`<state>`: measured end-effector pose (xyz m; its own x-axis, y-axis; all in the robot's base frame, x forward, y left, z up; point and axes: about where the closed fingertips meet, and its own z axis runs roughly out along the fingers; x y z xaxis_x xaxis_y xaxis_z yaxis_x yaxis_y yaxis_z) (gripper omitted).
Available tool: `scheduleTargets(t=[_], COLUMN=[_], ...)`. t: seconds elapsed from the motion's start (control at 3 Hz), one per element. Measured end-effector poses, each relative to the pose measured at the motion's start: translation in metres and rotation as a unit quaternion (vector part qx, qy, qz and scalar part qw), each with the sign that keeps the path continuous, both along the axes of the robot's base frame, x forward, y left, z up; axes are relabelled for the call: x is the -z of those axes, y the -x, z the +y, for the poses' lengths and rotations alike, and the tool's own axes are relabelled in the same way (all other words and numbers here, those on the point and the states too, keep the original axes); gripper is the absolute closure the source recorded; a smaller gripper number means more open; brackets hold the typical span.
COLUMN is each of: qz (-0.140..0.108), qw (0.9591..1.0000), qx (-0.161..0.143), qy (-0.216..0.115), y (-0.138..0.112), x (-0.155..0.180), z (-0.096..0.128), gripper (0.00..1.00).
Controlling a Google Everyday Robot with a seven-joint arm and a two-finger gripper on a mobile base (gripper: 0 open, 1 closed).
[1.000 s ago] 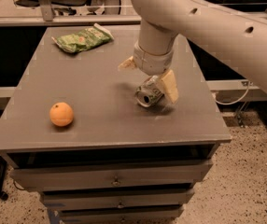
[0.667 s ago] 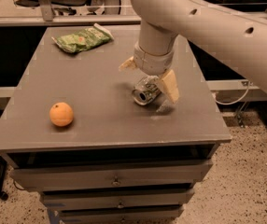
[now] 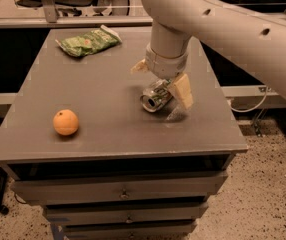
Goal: Knock 7up can over
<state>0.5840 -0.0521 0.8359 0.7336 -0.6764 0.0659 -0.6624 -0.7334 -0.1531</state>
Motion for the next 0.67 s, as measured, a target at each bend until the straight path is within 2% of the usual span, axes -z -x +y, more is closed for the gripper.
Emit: scheduleTargets(t=[0.33,0.67], qz=[0.026,0.049], qw=[0.9966,0.9795], qx=[0.075,0.181], qy=[-0.020,-0.074], y=[-0.016,-0.043], x=[0.001,-0.011], z=[-0.018,-0.053], gripper=[0.00,0.00])
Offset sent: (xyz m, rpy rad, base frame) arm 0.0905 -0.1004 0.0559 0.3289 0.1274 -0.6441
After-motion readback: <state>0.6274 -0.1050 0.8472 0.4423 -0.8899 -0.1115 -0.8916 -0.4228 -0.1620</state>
